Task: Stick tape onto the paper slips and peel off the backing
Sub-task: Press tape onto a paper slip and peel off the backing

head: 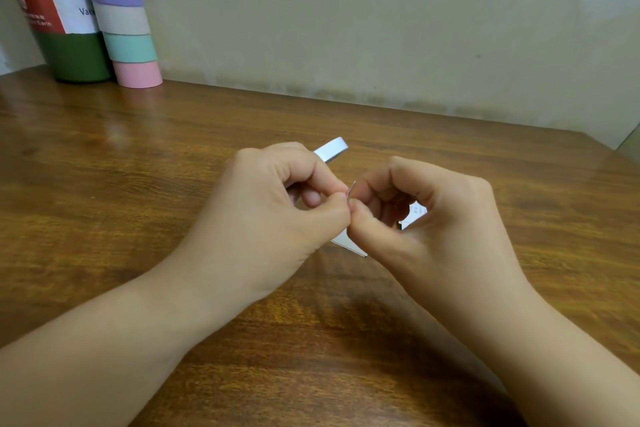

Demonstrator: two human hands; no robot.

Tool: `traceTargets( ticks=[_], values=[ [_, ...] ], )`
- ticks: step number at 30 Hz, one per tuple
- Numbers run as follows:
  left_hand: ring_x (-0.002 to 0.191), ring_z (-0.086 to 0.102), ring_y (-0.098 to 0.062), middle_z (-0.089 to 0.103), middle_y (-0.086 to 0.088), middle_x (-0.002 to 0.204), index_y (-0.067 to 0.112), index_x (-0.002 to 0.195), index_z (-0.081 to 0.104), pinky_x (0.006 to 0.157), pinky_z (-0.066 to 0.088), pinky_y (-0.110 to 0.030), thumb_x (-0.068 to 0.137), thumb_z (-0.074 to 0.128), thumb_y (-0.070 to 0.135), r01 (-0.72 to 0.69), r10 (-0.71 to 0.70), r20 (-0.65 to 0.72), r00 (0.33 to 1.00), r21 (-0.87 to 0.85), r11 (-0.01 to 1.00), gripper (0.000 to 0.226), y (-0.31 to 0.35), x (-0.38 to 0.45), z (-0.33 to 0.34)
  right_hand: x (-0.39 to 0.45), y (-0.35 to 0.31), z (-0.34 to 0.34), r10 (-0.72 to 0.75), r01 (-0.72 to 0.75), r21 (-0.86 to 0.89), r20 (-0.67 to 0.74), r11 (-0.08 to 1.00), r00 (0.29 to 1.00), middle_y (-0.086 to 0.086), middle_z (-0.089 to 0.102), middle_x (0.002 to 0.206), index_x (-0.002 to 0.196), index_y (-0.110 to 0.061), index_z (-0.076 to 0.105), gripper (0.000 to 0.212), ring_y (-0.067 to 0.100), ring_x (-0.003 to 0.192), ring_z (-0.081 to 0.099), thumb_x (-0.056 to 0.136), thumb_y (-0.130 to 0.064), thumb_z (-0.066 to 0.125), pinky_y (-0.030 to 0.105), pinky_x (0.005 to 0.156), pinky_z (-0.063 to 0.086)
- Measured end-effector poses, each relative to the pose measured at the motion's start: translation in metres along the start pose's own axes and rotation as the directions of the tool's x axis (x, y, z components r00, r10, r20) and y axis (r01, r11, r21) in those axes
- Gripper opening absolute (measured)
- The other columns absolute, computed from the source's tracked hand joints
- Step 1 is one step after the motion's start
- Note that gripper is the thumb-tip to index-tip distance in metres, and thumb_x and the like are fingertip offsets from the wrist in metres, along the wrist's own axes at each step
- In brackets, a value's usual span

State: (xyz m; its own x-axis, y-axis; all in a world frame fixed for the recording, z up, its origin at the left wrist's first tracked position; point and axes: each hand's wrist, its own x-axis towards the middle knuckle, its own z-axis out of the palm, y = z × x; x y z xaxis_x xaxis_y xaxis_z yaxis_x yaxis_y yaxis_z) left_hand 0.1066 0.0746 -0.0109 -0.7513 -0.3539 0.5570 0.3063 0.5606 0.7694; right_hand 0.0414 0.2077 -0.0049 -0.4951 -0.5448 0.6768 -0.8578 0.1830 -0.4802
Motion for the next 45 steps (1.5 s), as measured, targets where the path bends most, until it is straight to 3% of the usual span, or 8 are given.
traceTargets(
  ticks=[8, 15, 22, 25, 30, 34, 41, 45],
  values=[
    [0.046, 0.044, 0.001, 0.053, 0.011, 0.052, 0.019, 0.055, 0.066, 0.049, 0.033, -0.005, 0.062, 0.066, 0.011, 0.046, -0.044, 0.019, 0.999, -0.112, 0.993, 0.011, -0.002, 0.002, 0.001, 0.000, -0.001, 0.000, 0.001, -0.001, 0.028, 0.007, 1.000, 1.000, -0.008, 0.055, 0.057, 0.065, -0.019, 0.062, 0.007, 0.012, 0.056, 0.052, 0.070, -0.017, 0.066, 0.018, 0.051, 0.041],
    [0.055, 0.050, -0.003, 0.061, -0.017, 0.064, 0.018, 0.062, 0.070, 0.056, 0.041, -0.008, 0.062, 0.067, 0.011, 0.113, -0.100, 0.074, 0.992, -0.200, 0.973, 0.007, 0.000, 0.003, -0.002, 0.000, -0.001, -0.001, 0.073, -0.075, 0.126, 0.023, 0.989, 0.997, -0.005, 0.058, 0.058, 0.064, -0.018, 0.062, 0.008, 0.011, 0.056, 0.052, 0.069, -0.014, 0.065, 0.012, 0.054, 0.040],
    [0.066, 0.060, 0.000, 0.071, -0.001, 0.068, 0.027, 0.067, 0.075, 0.066, 0.046, -0.010, 0.068, 0.073, 0.016, 0.196, -0.166, 0.132, 0.977, -0.263, 0.945, 0.011, 0.003, 0.004, -0.004, 0.001, -0.002, -0.007, 0.149, -0.158, 0.252, 0.056, 0.955, 0.987, 0.003, 0.058, 0.061, 0.063, -0.014, 0.061, 0.007, 0.015, 0.055, 0.050, 0.069, -0.012, 0.064, 0.020, 0.053, 0.042],
    [0.073, 0.063, 0.006, 0.073, 0.010, 0.073, 0.030, 0.074, 0.076, 0.065, 0.043, -0.006, 0.071, 0.064, 0.019, 0.218, -0.176, 0.170, 0.970, -0.268, 0.938, 0.016, 0.006, 0.003, -0.005, 0.003, 0.000, -0.009, 0.212, -0.220, 0.284, 0.060, 0.933, 0.975, 0.005, 0.057, 0.059, 0.063, -0.013, 0.062, 0.007, 0.016, 0.053, 0.047, 0.070, -0.013, 0.064, 0.019, 0.050, 0.040],
    [0.056, 0.053, 0.007, 0.062, 0.016, 0.054, 0.024, 0.074, 0.077, 0.053, 0.036, -0.003, 0.070, 0.054, 0.017, 0.238, -0.187, 0.195, 0.963, -0.289, 0.927, 0.024, 0.010, 0.004, -0.006, 0.006, 0.001, -0.012, 0.324, -0.343, 0.385, 0.114, 0.857, 0.939, -0.006, 0.049, 0.052, 0.061, -0.008, 0.060, 0.012, 0.003, 0.047, 0.039, 0.072, -0.010, 0.065, 0.014, 0.044, 0.034],
    [0.053, 0.052, 0.007, 0.054, 0.018, 0.045, 0.021, 0.073, 0.076, 0.051, 0.035, -0.002, 0.069, 0.054, 0.017, 0.271, -0.214, 0.210, 0.954, -0.297, 0.916, 0.023, 0.010, 0.004, -0.007, 0.008, 0.005, -0.012, 0.399, -0.423, 0.448, 0.153, 0.787, 0.904, 0.003, 0.050, 0.056, 0.062, -0.004, 0.059, 0.013, 0.003, 0.045, 0.038, 0.072, -0.009, 0.066, 0.012, 0.042, 0.032],
    [0.053, 0.052, 0.007, 0.061, 0.017, 0.053, 0.023, 0.072, 0.077, 0.062, 0.036, -0.022, 0.067, 0.055, 0.018, 0.300, -0.263, 0.163, 0.951, -0.281, 0.912, 0.023, 0.010, 0.006, -0.010, 0.009, 0.014, -0.014, 0.441, -0.453, 0.417, 0.130, 0.788, 0.888, 0.004, 0.052, 0.059, 0.061, -0.011, 0.062, 0.010, 0.011, 0.057, 0.041, 0.066, -0.020, 0.063, 0.016, 0.051, 0.033],
    [0.053, 0.052, 0.009, 0.061, 0.019, 0.053, 0.027, 0.070, 0.077, 0.064, 0.034, -0.025, 0.066, 0.054, 0.019, 0.315, -0.296, 0.111, 0.949, -0.250, 0.916, 0.024, 0.010, 0.008, -0.012, 0.013, 0.017, -0.022, 0.514, -0.522, 0.299, 0.109, 0.799, 0.851, 0.006, 0.057, 0.061, 0.066, -0.009, 0.062, 0.018, 0.012, 0.057, 0.043, 0.073, -0.025, 0.068, 0.022, 0.052, 0.037]
  ],
)
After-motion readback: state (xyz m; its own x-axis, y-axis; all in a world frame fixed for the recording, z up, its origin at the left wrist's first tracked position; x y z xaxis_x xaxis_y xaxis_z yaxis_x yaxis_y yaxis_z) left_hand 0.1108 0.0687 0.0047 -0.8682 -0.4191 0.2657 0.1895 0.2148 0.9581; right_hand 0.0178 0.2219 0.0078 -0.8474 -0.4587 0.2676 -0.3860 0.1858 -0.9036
